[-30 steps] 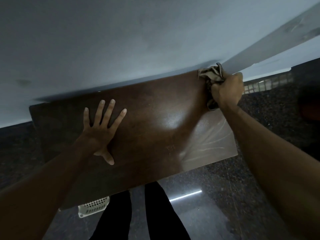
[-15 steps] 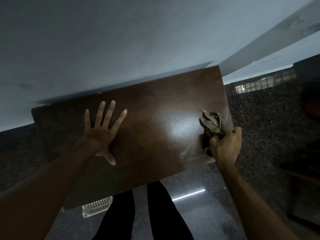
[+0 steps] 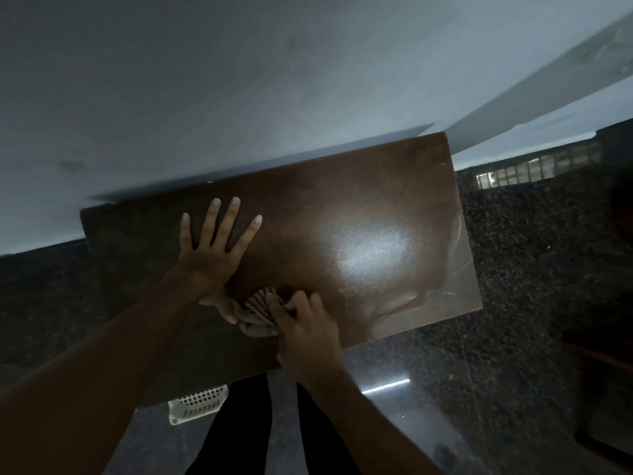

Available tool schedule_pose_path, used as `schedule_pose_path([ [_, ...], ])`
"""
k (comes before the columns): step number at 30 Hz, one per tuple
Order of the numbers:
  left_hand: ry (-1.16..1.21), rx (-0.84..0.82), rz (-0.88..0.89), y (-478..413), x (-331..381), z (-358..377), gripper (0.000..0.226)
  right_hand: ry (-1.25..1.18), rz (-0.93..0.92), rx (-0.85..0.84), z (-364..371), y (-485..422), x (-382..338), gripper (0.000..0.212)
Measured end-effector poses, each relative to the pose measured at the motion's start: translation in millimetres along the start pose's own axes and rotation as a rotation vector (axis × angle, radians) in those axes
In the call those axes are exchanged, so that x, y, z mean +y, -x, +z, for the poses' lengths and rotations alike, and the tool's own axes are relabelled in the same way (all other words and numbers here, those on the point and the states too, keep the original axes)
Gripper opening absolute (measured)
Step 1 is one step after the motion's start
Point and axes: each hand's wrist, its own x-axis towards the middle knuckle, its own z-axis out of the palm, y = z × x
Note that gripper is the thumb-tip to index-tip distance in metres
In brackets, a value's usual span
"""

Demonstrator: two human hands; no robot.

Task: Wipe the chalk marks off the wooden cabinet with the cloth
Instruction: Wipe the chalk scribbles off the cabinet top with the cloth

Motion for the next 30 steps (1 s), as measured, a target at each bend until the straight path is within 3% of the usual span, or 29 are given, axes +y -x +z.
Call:
schedule_pose_path([
  [3, 0.012, 0.017, 0.013, 0, -2, 1, 0.180, 0.065, 0.067, 0.100, -20, 3, 44, 0.081],
  [9, 0.032, 0.033, 0.036, 2, -6, 5, 0.179, -0.005, 0.693, 0.439, -59, 0, 123, 0.059],
  [14, 0.052, 0.070, 0.053, 0, -9, 8, 0.180, -0.120, 0.844, 0.544, -49, -5, 115, 0.057],
  [16, 0.050, 0.092, 0.065, -2, -7, 8, 0.179, -0.133, 0.807, 0.478, -44, -2, 104, 0.054],
  [19, 0.056, 0.117, 0.069, -2, -7, 10, 0.179, -0.168, 0.719, 0.354, -26, 13, 72, 0.025],
  [20, 0.058, 0.124, 0.068, -2, -6, 11, 0.179, -0.083, 0.672, 0.335, -19, 17, 51, 0.030],
  [22, 0.054, 0.142, 0.068, -1, -6, 12, 0.179, -0.199, 0.551, 0.356, 4, 31, 14, 0.025],
  [25, 0.034, 0.166, 0.071, 1, -4, 13, 0.177, -0.120, 0.350, 0.206, 36, 37, -24, 0.065],
  [30, 0.051, 0.291, 0.071, 8, 3, 20, 0.169, -0.067, 0.332, 0.102, 32, 32, -56, 0.072],
])
